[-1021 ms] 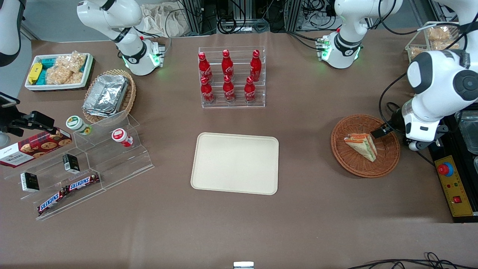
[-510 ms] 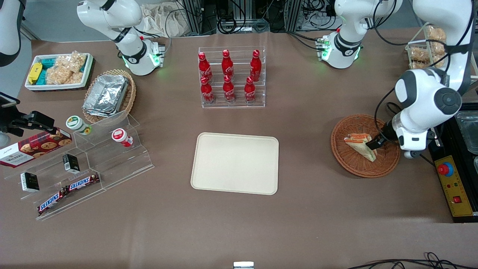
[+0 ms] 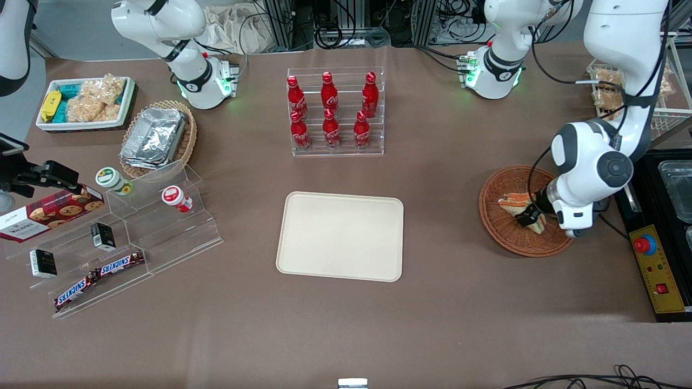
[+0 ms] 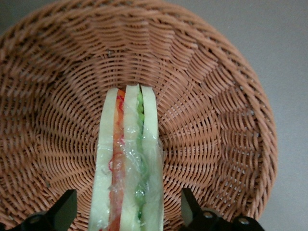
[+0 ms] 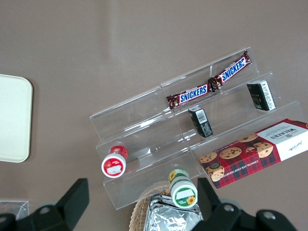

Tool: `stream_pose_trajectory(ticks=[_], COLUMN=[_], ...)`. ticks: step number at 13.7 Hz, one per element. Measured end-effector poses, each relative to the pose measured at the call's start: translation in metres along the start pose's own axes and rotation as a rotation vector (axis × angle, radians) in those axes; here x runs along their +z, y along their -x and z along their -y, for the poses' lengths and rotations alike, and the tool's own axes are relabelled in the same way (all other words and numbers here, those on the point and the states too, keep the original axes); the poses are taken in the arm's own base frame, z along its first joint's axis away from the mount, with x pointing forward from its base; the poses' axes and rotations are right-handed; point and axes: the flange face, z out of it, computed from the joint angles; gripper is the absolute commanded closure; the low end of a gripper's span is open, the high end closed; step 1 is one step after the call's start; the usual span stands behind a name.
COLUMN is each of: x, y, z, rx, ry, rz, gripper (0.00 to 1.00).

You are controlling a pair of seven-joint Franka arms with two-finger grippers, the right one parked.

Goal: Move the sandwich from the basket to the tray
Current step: 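Close the left gripper on the wrapped sandwich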

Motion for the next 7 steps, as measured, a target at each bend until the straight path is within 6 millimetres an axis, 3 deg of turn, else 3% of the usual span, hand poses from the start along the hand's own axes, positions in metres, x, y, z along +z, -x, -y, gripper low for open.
stream_pose_trajectory(ticks=[2,3,4,7], x=[0.0021,0.0016,0.0013,-0.0062], y=[0.0004,0.0002,0.0000,-0.0012], z=[-0.0005,-0.0008,-0.0010,-0.0026], rx=[-0.003,-0.004,-0.003,0.000], ry=[-0.002,-0.001,0.000,0.006], rz=[0.001,0.001,0.000,-0.006], gripper=[0.82,0.95,1.00,1.00])
